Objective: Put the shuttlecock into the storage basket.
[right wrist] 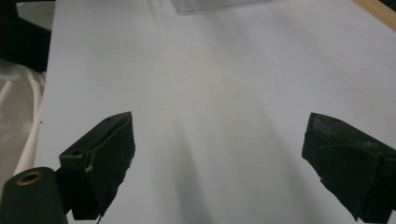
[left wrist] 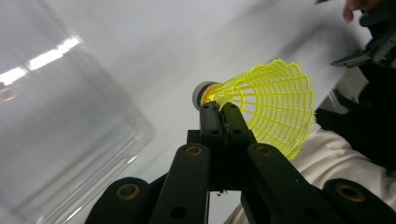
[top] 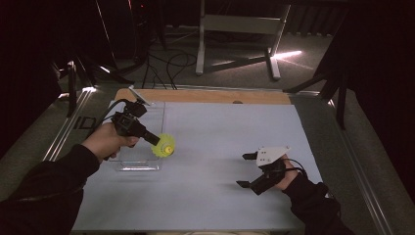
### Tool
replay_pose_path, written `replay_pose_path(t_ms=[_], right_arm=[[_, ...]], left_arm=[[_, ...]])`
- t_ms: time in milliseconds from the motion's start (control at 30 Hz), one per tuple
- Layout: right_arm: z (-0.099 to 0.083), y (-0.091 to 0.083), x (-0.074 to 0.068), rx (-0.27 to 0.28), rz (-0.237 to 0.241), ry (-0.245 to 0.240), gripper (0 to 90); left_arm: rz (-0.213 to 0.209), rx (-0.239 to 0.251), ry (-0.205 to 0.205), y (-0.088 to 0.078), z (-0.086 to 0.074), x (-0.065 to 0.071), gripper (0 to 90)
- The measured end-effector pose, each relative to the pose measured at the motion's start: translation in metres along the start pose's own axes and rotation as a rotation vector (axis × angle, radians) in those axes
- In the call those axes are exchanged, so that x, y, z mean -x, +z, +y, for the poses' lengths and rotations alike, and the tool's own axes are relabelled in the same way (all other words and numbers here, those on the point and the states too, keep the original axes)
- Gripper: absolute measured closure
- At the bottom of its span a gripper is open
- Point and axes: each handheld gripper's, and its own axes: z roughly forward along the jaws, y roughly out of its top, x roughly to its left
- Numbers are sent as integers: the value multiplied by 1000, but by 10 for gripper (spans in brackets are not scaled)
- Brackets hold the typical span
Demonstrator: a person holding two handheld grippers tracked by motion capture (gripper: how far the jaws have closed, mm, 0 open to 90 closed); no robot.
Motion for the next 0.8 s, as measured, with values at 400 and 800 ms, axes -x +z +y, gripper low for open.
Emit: replay_pose_path(t_ms=[400,800], right_arm=[[-9,-5,0,12,-12,16,95],[-10,-4,0,10,-16,14,96]], left_arm=[[93,18,-84,-33,-13,-25,900],[70,0,-121,-17,-14,-44,900]])
